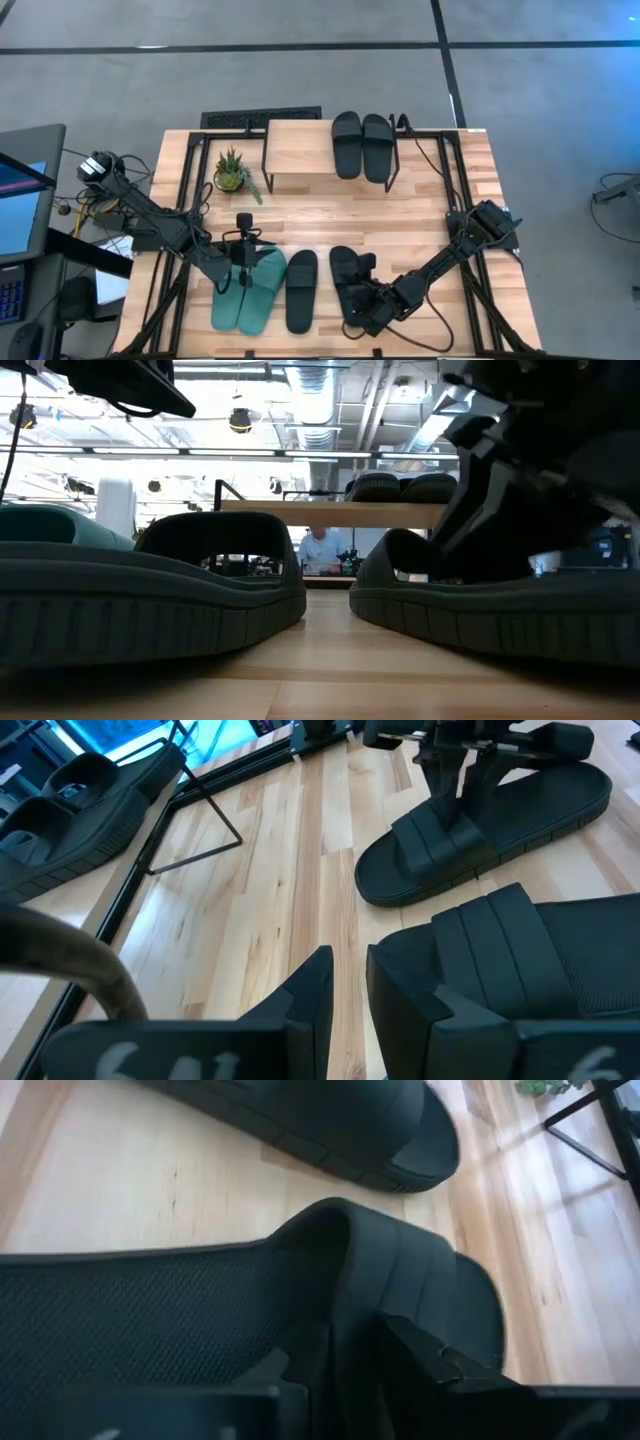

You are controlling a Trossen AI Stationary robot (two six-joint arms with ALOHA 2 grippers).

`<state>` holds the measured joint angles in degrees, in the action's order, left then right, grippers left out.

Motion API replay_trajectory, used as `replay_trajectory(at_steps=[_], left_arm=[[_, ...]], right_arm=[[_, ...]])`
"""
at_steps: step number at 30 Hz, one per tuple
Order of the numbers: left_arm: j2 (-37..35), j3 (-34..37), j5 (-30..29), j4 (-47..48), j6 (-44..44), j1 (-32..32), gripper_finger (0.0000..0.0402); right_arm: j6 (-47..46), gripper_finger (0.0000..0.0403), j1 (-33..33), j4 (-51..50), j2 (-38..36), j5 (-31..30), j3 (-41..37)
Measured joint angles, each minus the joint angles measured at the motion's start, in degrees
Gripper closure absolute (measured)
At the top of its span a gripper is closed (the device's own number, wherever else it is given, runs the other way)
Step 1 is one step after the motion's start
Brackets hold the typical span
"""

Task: Pick and place slides into the shelf
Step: Put the black slipper under the shelf

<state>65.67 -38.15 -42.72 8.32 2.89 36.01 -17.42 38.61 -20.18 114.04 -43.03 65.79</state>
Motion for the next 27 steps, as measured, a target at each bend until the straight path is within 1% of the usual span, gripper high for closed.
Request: replay_trajectory(at_steps=[3, 8, 11, 16, 27], left_arm=[[0.00, 0.00, 0.02, 0.02, 0.02, 0.02, 0.0346], [0.02, 0.00, 0.00, -0.06, 0.07, 0.02, 0.0346], [0.01, 0.00, -0.13, -0.02, 0.09, 0.02, 0.0346], [0.01, 0.00, -0.24, -0.04, 0.22, 0.02, 0.0346], [0.00, 0.01, -0.56, -0.04, 0.22, 0.02, 0.0346]], right_arm=[[-0.03, 0.0350, 0.04, -0.75, 0.37, -1.55, 0.65], [-0.08, 0.0393, 0.49, -5.79, 0.41, -4.71, 2.82], [-0.92, 0.0392, 0.77, -9.63, 0.66, -7.19, 4.37], [-4.89, 0.0398, 0.52, -17.39, 0.74, -9.37, 6.51], [-13.81, 0.0398, -1.09, -32.02, 0.74, -11.01, 6.86]])
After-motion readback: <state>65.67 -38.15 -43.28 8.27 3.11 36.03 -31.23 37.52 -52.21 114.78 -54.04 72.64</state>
